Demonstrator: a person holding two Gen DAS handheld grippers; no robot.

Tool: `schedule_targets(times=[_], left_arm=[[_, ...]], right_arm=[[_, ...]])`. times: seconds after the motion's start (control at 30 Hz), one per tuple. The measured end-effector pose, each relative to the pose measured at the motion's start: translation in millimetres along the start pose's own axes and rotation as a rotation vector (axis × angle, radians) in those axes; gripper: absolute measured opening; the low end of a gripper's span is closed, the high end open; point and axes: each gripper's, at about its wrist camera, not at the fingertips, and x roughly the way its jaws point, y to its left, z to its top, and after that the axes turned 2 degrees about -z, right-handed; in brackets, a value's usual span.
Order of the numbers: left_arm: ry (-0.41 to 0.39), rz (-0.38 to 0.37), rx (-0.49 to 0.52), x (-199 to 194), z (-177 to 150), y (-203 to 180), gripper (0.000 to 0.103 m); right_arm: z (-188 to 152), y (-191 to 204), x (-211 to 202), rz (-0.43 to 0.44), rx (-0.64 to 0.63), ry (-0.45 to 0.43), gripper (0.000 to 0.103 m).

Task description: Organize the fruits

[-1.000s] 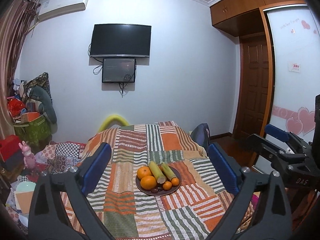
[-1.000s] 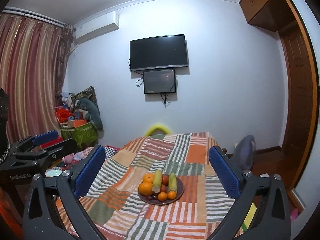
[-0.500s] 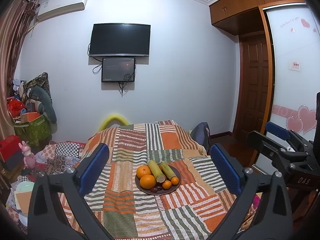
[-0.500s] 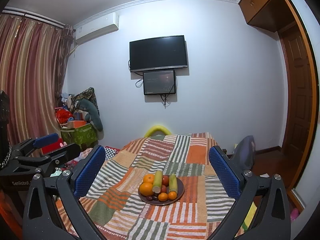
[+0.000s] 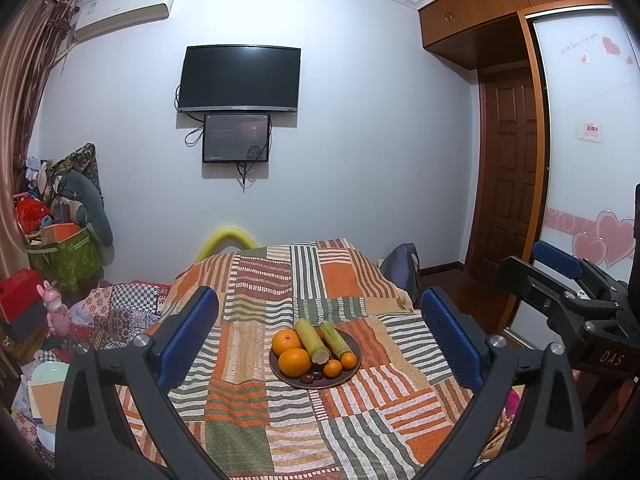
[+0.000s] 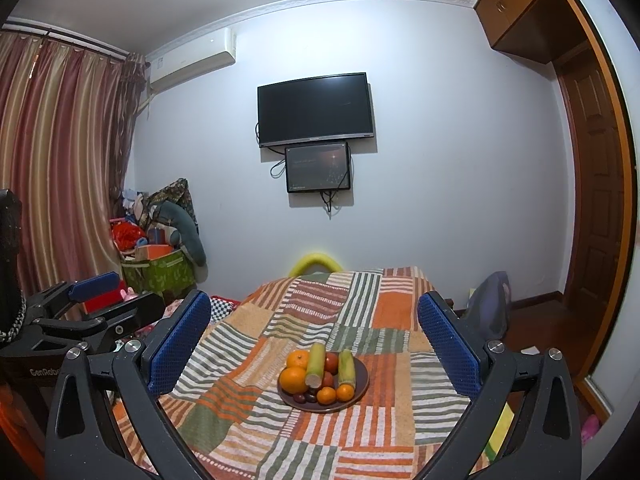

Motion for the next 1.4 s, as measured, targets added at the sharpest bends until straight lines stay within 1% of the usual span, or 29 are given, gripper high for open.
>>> schedule_targets(times=[0.67,1.07,1.4], left_arm=[[-0.012,0.013,0.014,-1.0,2.1,-6.3,0.103],[-0.016,0.003,0.016,-3.2,2.7,-7.2,0.103],[0.001,-0.006,-0.003,0.6,3.6,-4.9,0.103]], right_arm=[[-0.7,-1.0,-2.1,-0.003,0.007,0.009,0.103],[-2.5,-0.6,-2.8,-0.003,0.004,0.012,0.103],[-3.2,0.0,-0.9,-0.002,0.004,0.021,0.103]])
